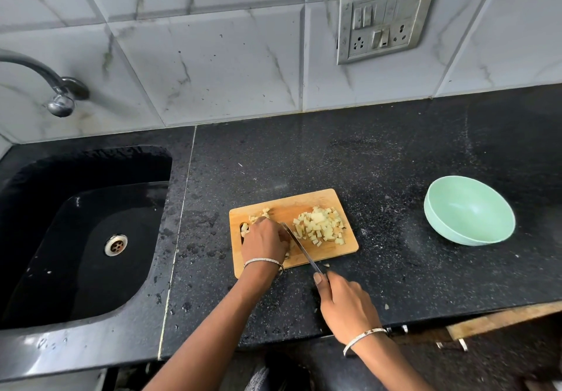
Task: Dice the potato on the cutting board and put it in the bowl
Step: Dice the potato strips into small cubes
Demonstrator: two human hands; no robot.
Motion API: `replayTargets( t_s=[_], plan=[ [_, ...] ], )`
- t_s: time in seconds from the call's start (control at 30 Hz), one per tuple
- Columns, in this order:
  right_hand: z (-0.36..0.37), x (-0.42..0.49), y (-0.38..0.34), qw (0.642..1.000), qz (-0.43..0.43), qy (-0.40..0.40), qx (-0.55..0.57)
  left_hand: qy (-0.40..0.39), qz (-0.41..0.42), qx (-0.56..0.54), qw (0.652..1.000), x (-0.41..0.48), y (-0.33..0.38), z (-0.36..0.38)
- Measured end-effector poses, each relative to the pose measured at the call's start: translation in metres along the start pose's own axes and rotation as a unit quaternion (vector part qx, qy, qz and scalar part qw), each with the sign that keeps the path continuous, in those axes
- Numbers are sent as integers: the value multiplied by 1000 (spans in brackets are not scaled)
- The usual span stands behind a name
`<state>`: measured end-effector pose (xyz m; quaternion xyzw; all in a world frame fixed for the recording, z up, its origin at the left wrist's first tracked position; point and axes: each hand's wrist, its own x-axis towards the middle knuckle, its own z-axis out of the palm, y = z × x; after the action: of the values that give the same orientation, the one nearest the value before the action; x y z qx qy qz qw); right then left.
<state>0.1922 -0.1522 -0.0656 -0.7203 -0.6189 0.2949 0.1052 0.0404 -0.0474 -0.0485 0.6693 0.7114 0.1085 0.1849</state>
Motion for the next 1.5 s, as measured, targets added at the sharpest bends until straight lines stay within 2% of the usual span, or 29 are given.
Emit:
replayTargets(
  t_s=[0.2,0.33,0.53,0.67,0.8,0.93,1.07,1.27,1.5],
  plan=[
    [1,-5,2,1000,-2,-10,-1,25,-7,-23,999,-5,-3,1],
    [1,-8,0,1000,6,-11,-16,11,-24,-36,999,-8,0,6],
    [2,-14,-15,990,-2,18,-138,13,-35,-25,999,-4,-1,12],
    [-4,-4,-9,997,42,-39,-43,6,-23,-10,1000,-4,1,11],
    [-8,1,3,996,31,-80,13,42,-22,16,999,-4,1,10],
    [-16,0,9,998,39,-26,51,68,10,-17,998,-2,2,6],
    [-20,4,9,996,37,18,79,50,64,-33,996,3,10,9],
    [-16,4,11,996,42,17,73,49,77,-15,996,8,11,15],
    [-15,6,11,997,49,13,59,72,52,-18,996,2,2,16]
  ],
)
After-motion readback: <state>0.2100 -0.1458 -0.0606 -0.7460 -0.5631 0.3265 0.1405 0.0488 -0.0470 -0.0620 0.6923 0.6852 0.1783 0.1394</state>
